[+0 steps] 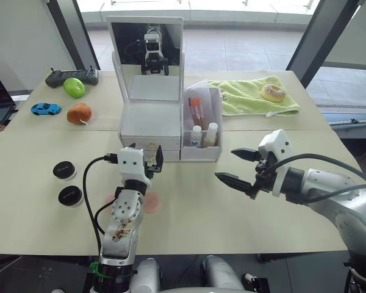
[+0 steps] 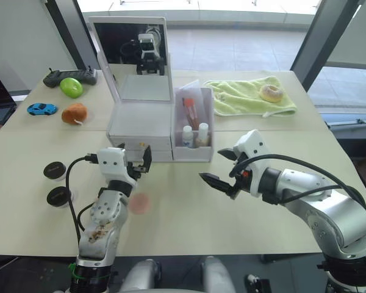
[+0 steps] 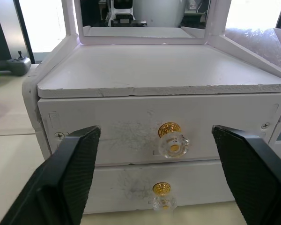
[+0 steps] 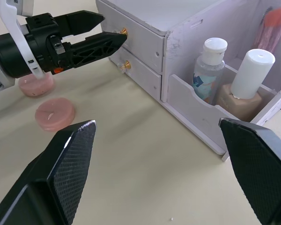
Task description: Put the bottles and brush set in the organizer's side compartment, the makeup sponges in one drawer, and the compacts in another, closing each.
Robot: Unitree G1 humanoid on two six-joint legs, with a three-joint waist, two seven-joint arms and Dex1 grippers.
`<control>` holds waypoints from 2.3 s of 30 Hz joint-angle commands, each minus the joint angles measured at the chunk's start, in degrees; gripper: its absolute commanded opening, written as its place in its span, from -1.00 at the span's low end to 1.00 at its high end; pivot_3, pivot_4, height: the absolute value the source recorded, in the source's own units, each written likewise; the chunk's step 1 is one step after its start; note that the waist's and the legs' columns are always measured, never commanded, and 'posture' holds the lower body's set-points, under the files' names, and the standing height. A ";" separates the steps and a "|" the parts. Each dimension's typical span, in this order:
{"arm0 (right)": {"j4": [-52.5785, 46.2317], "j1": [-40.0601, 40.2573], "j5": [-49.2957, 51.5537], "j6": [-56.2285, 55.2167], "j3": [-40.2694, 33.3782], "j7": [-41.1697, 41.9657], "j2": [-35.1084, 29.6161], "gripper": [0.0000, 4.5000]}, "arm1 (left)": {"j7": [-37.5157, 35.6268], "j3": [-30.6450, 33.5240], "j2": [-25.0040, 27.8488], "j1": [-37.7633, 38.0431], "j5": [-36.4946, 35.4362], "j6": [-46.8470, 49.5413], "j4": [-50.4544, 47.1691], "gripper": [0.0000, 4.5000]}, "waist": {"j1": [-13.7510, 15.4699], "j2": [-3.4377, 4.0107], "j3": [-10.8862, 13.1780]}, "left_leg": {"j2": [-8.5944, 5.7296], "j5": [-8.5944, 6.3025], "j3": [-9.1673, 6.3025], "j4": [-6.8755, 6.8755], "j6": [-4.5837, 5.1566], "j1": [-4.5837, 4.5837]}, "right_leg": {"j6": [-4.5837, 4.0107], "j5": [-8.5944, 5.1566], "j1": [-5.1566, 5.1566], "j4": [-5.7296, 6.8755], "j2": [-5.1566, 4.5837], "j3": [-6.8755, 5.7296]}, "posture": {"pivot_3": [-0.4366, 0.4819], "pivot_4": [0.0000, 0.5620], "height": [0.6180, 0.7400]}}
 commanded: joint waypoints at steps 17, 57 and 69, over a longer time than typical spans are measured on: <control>-1.15 -2.19 1.17 -0.48 -2.22 -0.64 -0.01 1.00 | -1.44 -0.85 0.19 -0.84 -0.02 1.33 -1.35 -0.99 | 0.07 0.05 -0.03 | 0.00 0.00 0.00 0.00 0.00 0.01 | 0.01 0.00 0.01 0.00 0.00 0.00 | -0.05 -0.47 1.00; -1.68 -0.85 0.82 -0.60 -1.95 -1.67 0.05 1.00 | -1.98 -0.17 0.75 -2.03 -0.27 2.60 -0.69 -0.76 | 0.02 0.03 -0.01 | 0.00 0.00 -0.01 -0.01 0.00 0.00 | 0.02 -0.01 -0.01 -0.01 0.00 0.00 | -0.05 -0.47 1.00; -1.59 -0.56 0.37 -0.76 -1.56 -1.62 0.15 1.00 | -6.26 -0.81 4.57 1.56 -0.29 0.18 -2.99 -0.76 | -0.19 0.05 -0.02 | 0.01 0.00 -0.01 -0.03 0.00 0.01 | 0.02 -0.01 -0.01 -0.01 0.01 0.00 | -0.05 -0.47 1.00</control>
